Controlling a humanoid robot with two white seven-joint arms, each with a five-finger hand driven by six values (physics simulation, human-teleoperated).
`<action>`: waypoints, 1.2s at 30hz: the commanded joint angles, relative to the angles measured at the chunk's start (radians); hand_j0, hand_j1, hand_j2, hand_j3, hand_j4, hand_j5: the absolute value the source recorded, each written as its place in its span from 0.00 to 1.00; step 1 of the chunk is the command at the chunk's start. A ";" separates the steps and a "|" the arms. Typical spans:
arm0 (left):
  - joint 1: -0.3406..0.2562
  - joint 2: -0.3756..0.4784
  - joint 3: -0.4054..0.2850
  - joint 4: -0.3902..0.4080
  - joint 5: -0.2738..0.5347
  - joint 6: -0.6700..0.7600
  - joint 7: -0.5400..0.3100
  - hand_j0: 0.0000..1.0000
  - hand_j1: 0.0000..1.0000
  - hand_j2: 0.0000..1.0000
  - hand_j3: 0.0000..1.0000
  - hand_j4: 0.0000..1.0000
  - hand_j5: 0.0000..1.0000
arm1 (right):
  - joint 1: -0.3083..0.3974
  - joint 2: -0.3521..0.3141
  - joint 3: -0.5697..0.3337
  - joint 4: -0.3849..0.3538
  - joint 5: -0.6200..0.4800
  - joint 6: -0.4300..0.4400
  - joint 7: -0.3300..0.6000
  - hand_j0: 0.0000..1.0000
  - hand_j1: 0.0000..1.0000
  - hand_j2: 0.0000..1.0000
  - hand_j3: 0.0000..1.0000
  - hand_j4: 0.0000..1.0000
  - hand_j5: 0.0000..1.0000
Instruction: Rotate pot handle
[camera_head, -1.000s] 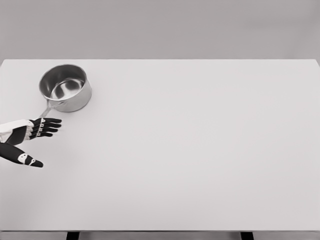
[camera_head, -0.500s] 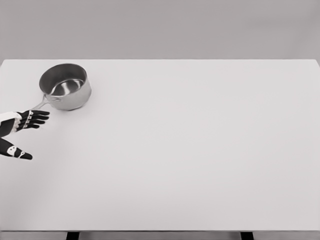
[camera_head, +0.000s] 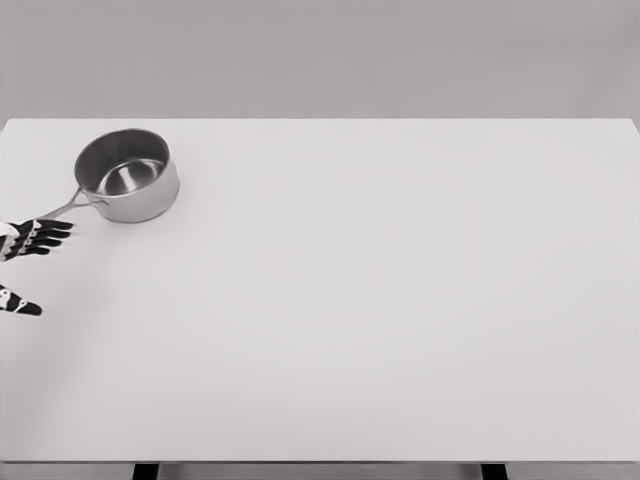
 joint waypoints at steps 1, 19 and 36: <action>0.000 -0.001 0.013 0.009 -0.013 0.000 0.000 1.00 1.00 1.00 1.00 1.00 1.00 | 0.000 0.000 -0.001 0.000 0.000 0.001 0.001 1.00 1.00 1.00 1.00 1.00 1.00; -0.011 -0.010 0.031 0.046 -0.033 0.000 0.000 1.00 1.00 1.00 1.00 1.00 1.00 | 0.000 0.000 -0.001 0.002 0.000 0.000 0.001 1.00 1.00 1.00 1.00 1.00 1.00; -0.049 -0.038 0.027 0.089 -0.092 0.003 0.000 1.00 1.00 1.00 1.00 1.00 1.00 | 0.000 0.000 -0.001 0.000 0.000 0.000 -0.001 1.00 1.00 1.00 1.00 1.00 1.00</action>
